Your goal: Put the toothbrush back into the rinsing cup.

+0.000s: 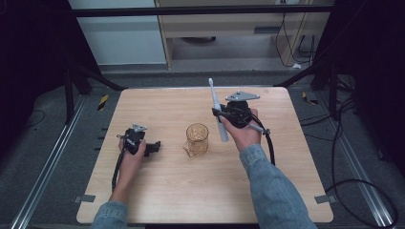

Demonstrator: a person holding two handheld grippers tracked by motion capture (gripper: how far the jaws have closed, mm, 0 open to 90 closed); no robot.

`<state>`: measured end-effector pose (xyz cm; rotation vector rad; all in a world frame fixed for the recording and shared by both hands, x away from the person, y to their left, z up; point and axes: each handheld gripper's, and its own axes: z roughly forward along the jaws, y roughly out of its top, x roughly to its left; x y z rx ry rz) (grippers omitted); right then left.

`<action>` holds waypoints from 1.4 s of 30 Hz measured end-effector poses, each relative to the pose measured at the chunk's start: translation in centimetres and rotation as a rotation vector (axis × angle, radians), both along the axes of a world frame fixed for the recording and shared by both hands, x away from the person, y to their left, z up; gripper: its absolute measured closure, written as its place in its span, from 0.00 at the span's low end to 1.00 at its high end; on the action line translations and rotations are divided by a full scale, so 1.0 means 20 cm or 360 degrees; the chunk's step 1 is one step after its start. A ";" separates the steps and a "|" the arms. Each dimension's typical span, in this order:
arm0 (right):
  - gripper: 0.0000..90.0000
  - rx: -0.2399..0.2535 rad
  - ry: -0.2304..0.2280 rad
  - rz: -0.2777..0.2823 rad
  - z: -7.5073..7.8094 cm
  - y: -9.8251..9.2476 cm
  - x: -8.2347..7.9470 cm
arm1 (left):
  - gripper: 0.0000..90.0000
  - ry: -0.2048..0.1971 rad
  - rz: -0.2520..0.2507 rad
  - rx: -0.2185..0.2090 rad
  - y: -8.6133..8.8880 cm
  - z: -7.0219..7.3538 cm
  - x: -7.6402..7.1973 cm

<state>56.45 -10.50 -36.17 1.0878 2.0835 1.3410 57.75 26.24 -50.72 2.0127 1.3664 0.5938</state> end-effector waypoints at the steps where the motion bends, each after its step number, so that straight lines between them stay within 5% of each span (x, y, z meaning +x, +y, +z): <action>1: 0.75 0.0005 -0.0005 -0.0001 0.00 0.00 0.00 | 0.00 0.0000 0.0000 0.0000 0.00 0.00 0.00; 20: 0.75 0.0072 -0.0105 -0.0031 0.09 0.03 0.02 | 0.00 -0.0001 0.0003 0.0002 0.00 0.00 0.00; 42: 0.75 0.0075 -0.0235 0.0053 0.22 0.24 0.05 | 0.00 -0.0001 0.0008 0.0001 0.00 0.00 0.00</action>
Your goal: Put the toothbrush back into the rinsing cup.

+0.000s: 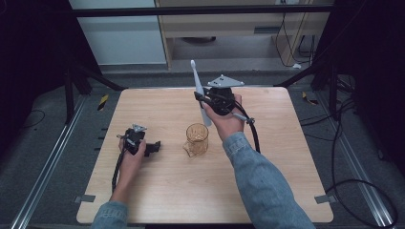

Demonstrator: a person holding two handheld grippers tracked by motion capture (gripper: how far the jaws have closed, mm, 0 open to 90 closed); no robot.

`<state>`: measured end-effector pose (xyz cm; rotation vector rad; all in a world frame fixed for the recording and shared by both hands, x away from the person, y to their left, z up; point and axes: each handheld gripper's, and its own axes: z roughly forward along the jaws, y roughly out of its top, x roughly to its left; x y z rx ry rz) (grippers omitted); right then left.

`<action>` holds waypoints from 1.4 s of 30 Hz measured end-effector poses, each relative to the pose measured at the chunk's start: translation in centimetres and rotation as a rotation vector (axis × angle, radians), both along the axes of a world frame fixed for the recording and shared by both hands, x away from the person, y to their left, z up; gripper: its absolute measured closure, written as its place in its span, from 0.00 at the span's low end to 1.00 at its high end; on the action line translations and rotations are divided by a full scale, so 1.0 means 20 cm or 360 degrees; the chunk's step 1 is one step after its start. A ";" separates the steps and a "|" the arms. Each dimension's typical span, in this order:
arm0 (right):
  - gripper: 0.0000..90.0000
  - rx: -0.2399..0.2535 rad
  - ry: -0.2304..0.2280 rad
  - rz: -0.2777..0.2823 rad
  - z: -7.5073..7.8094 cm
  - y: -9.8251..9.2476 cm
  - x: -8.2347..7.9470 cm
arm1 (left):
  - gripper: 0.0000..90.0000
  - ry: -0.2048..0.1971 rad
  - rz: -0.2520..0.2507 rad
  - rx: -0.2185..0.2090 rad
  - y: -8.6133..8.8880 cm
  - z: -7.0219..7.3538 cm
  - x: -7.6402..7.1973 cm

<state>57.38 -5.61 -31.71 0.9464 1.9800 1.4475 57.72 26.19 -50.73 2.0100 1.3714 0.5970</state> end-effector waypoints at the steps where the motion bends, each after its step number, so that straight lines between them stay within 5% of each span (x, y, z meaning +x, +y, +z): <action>1: 0.75 -0.0010 -0.0010 -0.0001 0.00 0.00 0.00 | 0.00 0.0000 0.0000 0.0000 0.00 0.00 0.00; 42: 0.75 0.0004 0.0003 0.0024 -0.18 0.09 -0.01 | 0.00 0.0000 0.0001 -0.0003 0.00 0.00 0.00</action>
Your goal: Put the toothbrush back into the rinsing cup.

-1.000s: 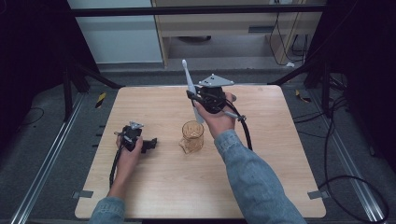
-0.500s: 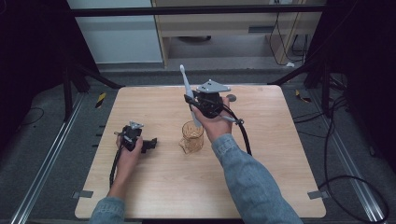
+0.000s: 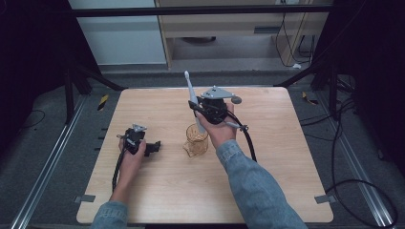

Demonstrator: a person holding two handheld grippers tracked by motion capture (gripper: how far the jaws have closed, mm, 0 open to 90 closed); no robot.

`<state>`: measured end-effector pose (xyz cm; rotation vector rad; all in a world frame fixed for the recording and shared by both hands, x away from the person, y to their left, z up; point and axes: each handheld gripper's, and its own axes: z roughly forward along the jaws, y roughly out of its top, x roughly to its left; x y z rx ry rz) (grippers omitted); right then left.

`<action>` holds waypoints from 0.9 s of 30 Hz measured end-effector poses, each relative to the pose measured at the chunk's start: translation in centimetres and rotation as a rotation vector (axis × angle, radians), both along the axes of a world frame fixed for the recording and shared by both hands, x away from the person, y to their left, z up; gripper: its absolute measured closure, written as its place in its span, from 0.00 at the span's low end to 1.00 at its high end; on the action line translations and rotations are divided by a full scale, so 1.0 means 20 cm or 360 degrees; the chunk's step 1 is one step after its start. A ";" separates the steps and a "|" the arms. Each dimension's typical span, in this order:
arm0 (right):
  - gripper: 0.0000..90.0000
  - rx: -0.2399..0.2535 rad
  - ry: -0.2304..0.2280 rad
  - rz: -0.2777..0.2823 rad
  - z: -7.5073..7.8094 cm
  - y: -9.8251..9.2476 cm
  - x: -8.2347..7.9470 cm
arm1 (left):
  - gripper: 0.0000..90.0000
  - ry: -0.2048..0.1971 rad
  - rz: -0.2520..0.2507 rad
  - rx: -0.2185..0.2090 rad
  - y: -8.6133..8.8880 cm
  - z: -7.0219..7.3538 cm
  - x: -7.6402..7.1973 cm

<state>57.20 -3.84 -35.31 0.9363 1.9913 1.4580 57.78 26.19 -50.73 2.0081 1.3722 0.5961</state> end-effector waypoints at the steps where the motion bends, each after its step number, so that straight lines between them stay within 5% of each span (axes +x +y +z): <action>1: 0.75 -0.0001 -0.0004 0.0004 0.00 0.00 0.00 | 0.00 0.0000 0.0001 0.0000 0.00 0.00 0.00; 27: 0.75 -0.0051 0.0113 0.0022 -0.17 0.05 -0.01 | 0.00 -0.0001 0.0001 -0.0001 0.00 0.00 0.00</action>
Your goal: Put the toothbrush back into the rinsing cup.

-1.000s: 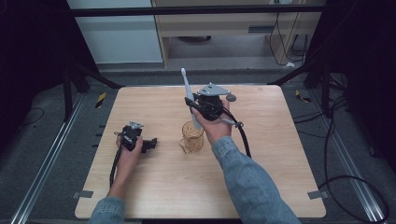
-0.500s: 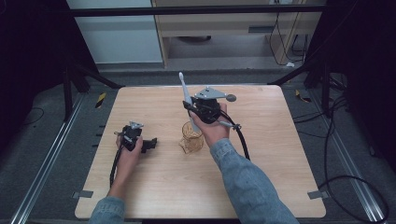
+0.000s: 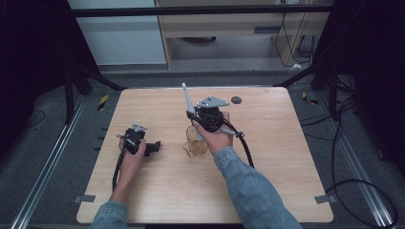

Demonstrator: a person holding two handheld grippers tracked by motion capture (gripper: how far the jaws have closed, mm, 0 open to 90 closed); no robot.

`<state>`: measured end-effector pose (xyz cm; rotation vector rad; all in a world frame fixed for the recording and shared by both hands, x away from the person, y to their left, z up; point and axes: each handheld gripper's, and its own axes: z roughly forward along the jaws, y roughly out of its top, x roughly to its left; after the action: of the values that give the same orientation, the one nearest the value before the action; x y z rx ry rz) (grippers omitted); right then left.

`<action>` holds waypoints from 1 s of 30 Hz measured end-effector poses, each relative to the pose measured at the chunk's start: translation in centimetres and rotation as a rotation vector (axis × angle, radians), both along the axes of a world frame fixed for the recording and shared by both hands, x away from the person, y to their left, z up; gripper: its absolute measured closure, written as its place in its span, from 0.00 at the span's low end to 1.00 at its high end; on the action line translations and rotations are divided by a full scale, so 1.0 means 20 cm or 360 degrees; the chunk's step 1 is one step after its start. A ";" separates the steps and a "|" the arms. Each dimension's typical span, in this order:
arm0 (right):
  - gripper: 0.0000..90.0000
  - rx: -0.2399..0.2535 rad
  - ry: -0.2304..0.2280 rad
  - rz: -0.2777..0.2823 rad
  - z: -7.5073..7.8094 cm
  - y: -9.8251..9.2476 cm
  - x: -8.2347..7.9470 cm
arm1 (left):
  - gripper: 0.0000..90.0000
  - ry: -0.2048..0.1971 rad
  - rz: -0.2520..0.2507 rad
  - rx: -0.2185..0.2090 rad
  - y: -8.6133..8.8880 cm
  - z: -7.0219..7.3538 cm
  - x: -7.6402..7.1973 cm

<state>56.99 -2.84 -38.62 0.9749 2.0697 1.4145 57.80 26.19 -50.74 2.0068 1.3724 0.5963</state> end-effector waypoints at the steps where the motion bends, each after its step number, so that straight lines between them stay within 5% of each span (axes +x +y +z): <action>1: 0.75 -0.0007 0.0005 0.0001 -0.01 0.00 0.00 | 0.00 0.0000 0.0000 0.0000 0.00 0.00 0.00; 30: 0.74 -0.0039 0.0054 0.0013 -0.14 -0.01 -0.04 | 0.00 0.0002 -0.0002 0.0004 0.00 0.00 0.00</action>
<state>56.18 -3.01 -41.38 0.9876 2.1128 1.3826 57.80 26.20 -50.73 2.0103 1.3714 0.5969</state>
